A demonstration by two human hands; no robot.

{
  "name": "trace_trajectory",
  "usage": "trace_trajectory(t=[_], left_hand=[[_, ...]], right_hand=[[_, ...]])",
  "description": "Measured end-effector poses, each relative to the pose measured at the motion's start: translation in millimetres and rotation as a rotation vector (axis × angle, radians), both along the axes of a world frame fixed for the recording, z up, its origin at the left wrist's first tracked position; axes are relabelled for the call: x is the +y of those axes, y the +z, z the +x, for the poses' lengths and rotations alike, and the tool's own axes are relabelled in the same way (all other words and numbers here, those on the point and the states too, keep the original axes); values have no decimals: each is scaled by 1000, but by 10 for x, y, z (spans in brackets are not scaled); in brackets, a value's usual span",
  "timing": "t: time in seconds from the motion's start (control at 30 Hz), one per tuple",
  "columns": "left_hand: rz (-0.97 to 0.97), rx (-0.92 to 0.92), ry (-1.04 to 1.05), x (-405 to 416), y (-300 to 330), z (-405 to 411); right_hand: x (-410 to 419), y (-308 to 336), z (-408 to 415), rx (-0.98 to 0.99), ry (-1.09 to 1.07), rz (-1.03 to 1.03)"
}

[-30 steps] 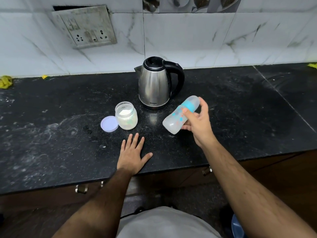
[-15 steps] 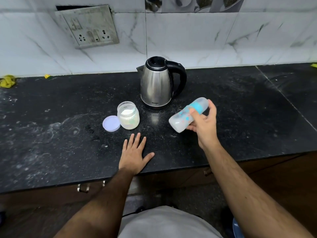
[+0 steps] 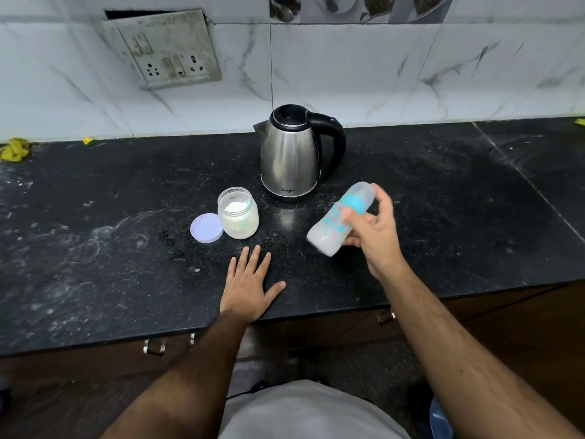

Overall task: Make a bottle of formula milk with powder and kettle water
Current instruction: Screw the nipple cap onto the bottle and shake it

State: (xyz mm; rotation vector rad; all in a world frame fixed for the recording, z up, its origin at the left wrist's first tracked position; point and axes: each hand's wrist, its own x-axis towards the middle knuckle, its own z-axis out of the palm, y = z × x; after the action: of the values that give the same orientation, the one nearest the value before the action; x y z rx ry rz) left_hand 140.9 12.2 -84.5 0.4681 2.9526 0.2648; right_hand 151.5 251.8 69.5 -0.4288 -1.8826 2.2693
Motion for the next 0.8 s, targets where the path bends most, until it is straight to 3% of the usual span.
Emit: trace_trajectory(t=[0.1,0.23,0.37,0.5,0.63,0.8], left_hand=[[0,3,-5,13,10,-16],[5,9,2,6,7,1],[7,12,3,25,-7,-8],[23,26,16,13,-27,-3],[25,19,14,17,-15,-11],[21,16,18,14,-24,3]], right_hand=[[79,8,-37,2,-107,-48],[49,-2,22,-29,85,60],[117,20,-24,0,-68,-2],[35,-7,4,-33,95,85],[88,-6,-45,0,-99,-11],[26,-17,38,-41,106,118]])
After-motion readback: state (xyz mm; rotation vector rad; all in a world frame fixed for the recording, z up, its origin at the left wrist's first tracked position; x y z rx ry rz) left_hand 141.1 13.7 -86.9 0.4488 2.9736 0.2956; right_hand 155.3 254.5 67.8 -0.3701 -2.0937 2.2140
